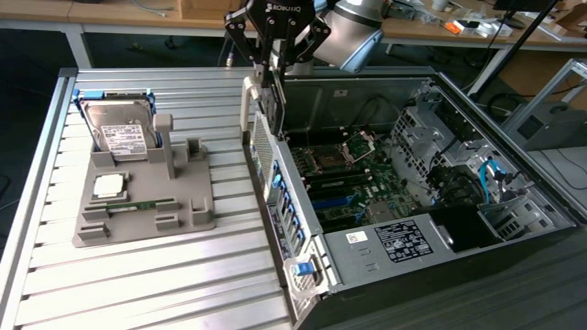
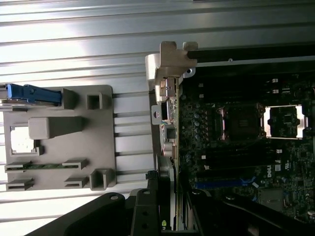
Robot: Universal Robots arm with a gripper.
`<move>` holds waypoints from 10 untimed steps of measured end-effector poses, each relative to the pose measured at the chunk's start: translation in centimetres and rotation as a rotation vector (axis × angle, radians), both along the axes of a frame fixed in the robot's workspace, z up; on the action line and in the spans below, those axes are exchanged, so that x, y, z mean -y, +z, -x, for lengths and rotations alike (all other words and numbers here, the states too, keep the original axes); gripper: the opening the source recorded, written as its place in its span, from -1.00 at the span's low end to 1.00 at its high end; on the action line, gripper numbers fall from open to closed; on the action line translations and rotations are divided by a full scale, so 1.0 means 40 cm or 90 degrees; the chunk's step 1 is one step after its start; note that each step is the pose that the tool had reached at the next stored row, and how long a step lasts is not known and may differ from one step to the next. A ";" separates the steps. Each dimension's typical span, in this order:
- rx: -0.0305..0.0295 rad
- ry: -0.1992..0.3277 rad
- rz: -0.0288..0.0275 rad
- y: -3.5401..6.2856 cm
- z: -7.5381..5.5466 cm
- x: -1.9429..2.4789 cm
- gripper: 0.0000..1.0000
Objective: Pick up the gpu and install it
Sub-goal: 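Pick up the gpu and move the gpu toward the slot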
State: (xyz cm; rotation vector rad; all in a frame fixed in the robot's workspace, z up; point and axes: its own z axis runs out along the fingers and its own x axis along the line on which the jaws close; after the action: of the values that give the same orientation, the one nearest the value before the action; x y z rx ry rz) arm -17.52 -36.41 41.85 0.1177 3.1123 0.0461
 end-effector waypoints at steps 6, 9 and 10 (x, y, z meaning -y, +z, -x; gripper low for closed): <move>0.0000 0.000 0.0000 0.000 -0.006 0.000 -0.47; 0.0000 0.000 0.0000 0.000 -0.010 0.000 -0.47; 0.0000 0.000 0.0000 0.000 -0.011 0.000 -0.47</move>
State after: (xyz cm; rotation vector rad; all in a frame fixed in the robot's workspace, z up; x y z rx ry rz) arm -17.08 -36.41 41.85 0.1177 3.1123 0.0461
